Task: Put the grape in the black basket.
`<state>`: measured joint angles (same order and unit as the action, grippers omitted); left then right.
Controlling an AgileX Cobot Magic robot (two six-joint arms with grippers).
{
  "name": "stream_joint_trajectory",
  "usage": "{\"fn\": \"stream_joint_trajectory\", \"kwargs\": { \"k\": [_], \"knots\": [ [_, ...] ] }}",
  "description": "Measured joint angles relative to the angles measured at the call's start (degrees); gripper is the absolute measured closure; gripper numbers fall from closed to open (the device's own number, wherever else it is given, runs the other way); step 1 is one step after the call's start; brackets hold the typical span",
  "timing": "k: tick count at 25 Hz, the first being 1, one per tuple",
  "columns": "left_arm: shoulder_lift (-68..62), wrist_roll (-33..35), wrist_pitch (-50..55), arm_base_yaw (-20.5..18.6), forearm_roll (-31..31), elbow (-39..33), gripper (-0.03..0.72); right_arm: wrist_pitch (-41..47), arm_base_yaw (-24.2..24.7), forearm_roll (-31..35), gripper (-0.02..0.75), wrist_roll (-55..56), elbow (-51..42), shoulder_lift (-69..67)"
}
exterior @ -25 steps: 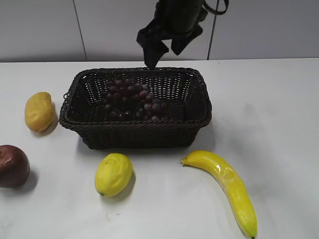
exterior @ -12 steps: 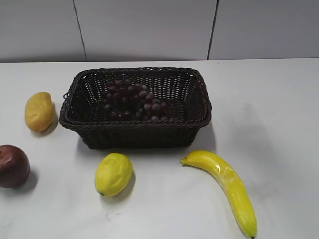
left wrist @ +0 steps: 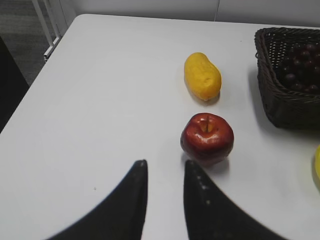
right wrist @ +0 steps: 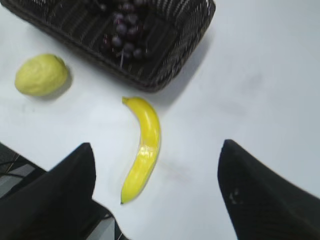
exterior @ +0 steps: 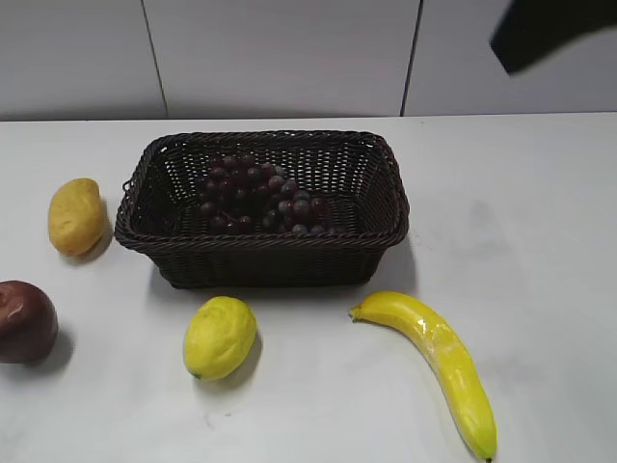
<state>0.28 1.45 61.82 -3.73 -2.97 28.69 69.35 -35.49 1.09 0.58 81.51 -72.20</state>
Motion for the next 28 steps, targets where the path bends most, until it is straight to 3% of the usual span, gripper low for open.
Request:
{"fn": "stream_joint_trajectory", "kwargs": {
  "k": [11,14,23,28],
  "knots": [
    [0.0,0.0,0.0,0.0,0.0,0.0,0.46,0.3,0.1,0.0,0.162,6.7,-30.9,29.1],
    [0.0,0.0,0.0,0.0,0.0,0.0,0.46,0.3,2.4,0.1,0.162,8.5,-36.7,35.0],
    [0.0,0.0,0.0,0.0,0.0,0.0,0.46,0.4,22.5,-2.6,0.163,9.1,-43.1,49.3],
    [0.0,0.0,0.0,0.0,0.0,0.0,0.46,-1.1,29.6,-4.5,0.163,4.3,-43.2,57.5]
  ]
}}
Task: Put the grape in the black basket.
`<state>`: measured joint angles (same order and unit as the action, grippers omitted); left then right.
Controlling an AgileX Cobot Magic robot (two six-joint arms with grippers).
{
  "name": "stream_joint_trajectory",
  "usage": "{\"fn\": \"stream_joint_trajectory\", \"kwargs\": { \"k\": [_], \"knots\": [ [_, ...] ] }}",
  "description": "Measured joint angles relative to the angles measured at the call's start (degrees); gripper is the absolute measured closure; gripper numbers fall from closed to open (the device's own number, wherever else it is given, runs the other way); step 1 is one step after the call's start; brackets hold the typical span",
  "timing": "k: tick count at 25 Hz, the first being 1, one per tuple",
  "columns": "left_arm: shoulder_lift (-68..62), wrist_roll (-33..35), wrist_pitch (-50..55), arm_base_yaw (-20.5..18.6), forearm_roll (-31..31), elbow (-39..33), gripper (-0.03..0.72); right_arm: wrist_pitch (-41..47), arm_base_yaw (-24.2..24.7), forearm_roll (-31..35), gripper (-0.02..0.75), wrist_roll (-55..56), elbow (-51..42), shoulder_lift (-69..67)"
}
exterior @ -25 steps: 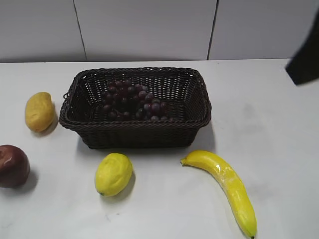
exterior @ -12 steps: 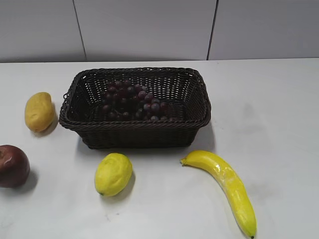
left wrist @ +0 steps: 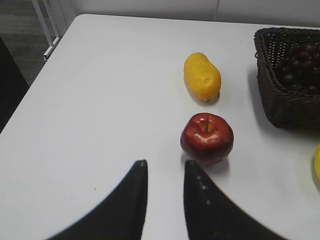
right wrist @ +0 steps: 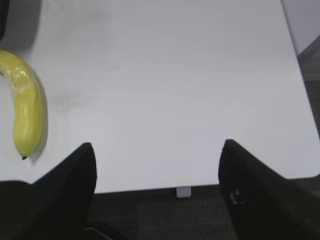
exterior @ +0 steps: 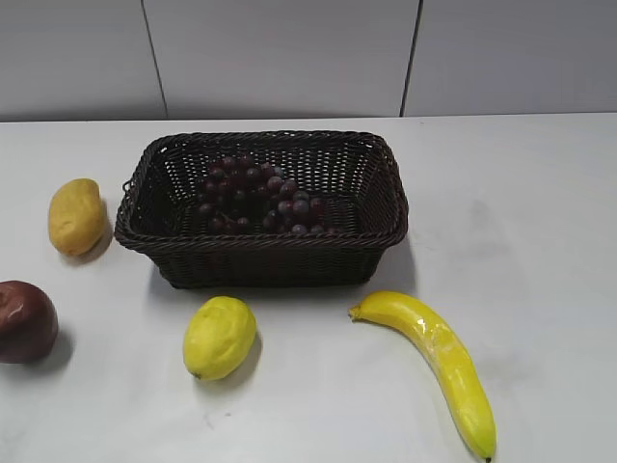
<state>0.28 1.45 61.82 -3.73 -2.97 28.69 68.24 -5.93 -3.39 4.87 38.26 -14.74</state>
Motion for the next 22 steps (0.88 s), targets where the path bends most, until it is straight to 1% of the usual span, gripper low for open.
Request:
{"fn": "stream_joint_trajectory", "kwargs": {
  "k": [2,7,13,17,22],
  "knots": [
    [0.0,0.0,0.0,0.0,0.0,0.0,0.46,-1.1,0.8,0.1,0.163,-0.9,0.0,2.7],
    [0.0,0.0,0.0,0.0,0.0,0.0,0.46,-1.9,1.0,0.1,0.164,-1.7,-1.1,7.3],
    [0.0,0.0,0.0,0.0,0.0,0.0,0.46,-2.1,1.0,0.2,0.164,-2.1,-6.4,14.0],
    [0.0,0.0,0.0,0.0,0.0,0.0,0.46,-2.5,1.0,0.7,0.164,-2.1,-7.9,15.0],
    [0.0,0.0,0.0,0.0,0.0,0.0,0.46,-6.9,1.0,3.7,0.164,-2.1,-9.4,15.2]
  ]
}}
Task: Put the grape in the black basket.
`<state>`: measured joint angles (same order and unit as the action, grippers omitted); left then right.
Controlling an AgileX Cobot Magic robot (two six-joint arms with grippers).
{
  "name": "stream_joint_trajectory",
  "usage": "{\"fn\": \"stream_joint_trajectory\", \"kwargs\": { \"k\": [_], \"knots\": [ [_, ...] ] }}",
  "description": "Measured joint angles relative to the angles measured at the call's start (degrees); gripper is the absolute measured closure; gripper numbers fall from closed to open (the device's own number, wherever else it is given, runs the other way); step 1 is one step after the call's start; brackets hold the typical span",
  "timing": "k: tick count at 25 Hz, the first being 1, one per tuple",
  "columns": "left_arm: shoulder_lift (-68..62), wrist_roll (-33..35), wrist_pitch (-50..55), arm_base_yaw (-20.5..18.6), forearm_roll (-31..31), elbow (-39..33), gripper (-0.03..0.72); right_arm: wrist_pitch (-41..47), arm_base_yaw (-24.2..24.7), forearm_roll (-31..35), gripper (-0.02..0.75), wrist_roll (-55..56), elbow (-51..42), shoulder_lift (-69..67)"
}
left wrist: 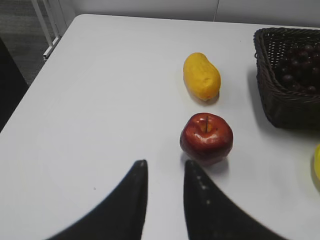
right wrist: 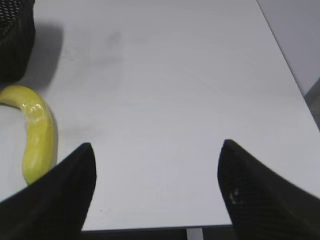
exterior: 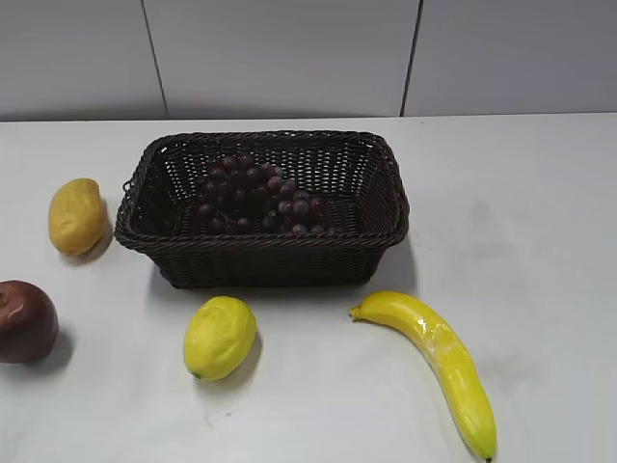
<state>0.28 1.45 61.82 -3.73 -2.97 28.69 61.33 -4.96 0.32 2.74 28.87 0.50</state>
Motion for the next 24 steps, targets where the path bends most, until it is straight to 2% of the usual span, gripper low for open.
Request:
{"fn": "stream_joint_trajectory", "kwargs": {
  "k": [24],
  "knots": [
    [0.0,0.0,0.0,0.0,0.0,0.0,0.46,-1.3,0.0,1.5,0.165,-0.1,-0.4,0.0]
  ]
}}
